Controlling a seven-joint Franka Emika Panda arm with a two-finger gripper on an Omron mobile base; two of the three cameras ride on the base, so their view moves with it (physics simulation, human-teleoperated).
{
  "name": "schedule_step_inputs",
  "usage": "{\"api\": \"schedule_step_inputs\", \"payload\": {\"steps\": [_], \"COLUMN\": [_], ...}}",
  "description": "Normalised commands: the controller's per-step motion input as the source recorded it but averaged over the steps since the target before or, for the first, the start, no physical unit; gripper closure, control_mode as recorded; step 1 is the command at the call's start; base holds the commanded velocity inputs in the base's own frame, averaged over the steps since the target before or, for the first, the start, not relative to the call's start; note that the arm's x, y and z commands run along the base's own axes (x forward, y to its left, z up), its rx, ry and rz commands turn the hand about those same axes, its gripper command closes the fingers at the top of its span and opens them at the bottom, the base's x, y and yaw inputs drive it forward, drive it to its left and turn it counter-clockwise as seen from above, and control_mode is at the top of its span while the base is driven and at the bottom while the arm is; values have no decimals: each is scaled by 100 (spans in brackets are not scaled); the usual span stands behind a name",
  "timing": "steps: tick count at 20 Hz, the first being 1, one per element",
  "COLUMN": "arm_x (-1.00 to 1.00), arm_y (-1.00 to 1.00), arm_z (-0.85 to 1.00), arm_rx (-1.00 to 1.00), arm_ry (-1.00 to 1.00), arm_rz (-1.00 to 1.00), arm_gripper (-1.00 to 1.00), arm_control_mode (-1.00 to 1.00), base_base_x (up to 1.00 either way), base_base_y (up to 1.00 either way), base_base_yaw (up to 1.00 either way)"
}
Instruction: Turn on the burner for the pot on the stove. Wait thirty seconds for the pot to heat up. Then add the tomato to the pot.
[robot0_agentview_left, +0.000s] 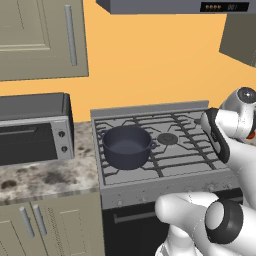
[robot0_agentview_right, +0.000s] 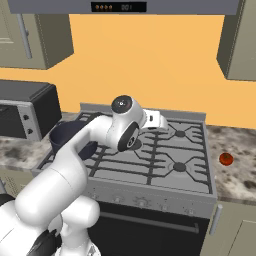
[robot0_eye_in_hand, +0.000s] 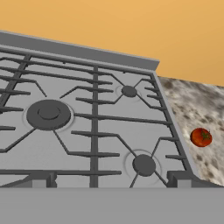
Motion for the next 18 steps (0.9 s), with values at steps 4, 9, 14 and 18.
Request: {"api": "schedule_step_inputs", "payload": {"steps": [4, 9, 14, 18], "arm_x": [0, 0, 0, 0], "arm_y": [0, 0, 0, 0], "arm_z": [0, 0, 0, 0], "arm_rx": [0, 0, 0, 0], "arm_ry": [0, 0, 0, 0], "arm_rz": [0, 0, 0, 0], "arm_gripper": [-100, -100, -100, -100], "arm_control_mode": [-100, -100, -100, -100], "base_base_x": [0, 0, 0, 0], "base_base_y": [0, 0, 0, 0], "base_base_yaw": [0, 0, 0, 0]}}
